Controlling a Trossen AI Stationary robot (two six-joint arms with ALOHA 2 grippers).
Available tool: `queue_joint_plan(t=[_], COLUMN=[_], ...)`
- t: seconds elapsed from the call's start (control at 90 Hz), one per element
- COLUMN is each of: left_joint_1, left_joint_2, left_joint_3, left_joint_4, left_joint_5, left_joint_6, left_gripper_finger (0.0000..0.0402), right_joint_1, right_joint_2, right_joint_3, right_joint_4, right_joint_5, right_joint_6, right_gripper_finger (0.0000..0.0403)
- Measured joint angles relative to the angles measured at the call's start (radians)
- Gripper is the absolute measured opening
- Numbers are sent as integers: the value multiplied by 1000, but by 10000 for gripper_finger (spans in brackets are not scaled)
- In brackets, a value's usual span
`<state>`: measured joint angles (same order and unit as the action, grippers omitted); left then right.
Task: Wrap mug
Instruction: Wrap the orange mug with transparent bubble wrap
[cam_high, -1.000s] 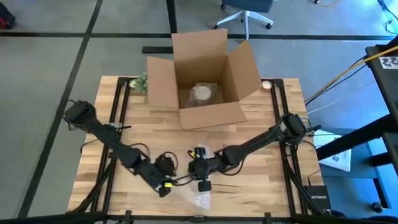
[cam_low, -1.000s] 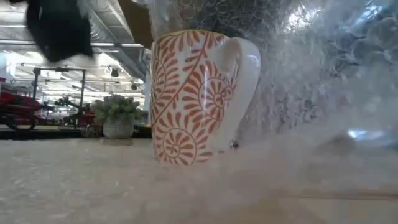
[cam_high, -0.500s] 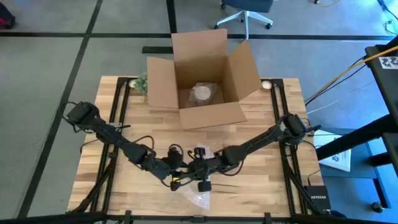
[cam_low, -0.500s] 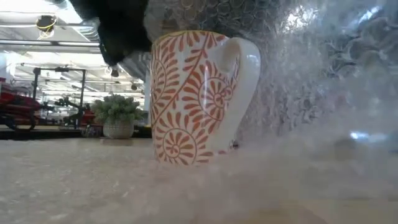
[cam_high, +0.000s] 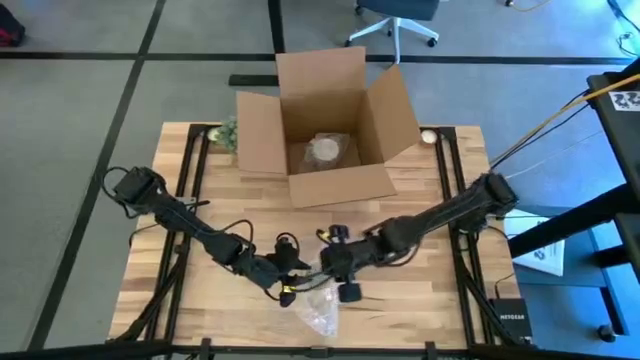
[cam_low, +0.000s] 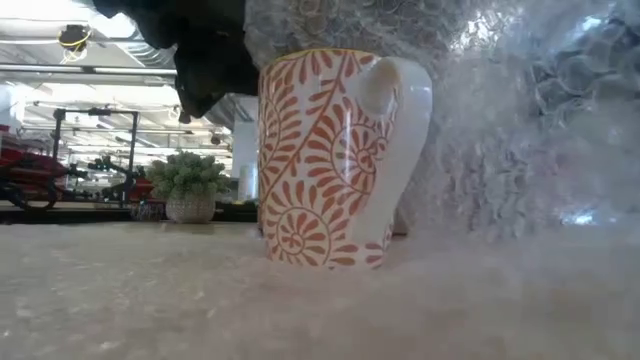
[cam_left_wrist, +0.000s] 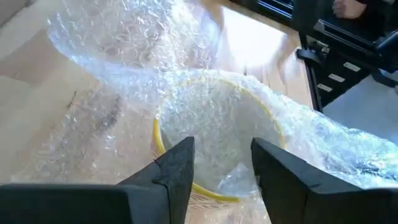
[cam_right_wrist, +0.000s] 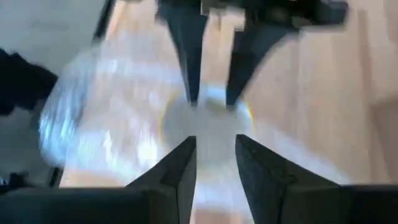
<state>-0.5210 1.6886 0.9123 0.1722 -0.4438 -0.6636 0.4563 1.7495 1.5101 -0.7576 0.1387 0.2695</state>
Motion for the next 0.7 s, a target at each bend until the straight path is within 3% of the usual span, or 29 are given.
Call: queue_joint_plan(t=[0.178,0.333,0.422,0.489,0.556,0.7], left_joint_1=[-9,-14,-14,-14,-14,-14], left_joint_2=[0,1,2,2,2,3], left_joint_3=[-1,-2,-2,-2,-2,-2], left_joint_4=[0,5,10,13,19,24], left_joint_5=[4,3,4,4,4,0], left_joint_6=[3,13,13,12,12,15], left_gripper_finger=[144,144,144,144,144,144], right_joint_1=[78,44,8,-11,-17,2], right_joint_2=[-83,-88,-88,-88,-89,-65], right_joint_3=[-244,-462,-481,-450,-394,-341], right_joint_4=[-109,191,380,424,459,537], right_joint_5=[191,332,396,433,402,203], right_joint_6=[177,204,115,28,-68,-142], right_gripper_finger=[99,99,99,99,99,99])
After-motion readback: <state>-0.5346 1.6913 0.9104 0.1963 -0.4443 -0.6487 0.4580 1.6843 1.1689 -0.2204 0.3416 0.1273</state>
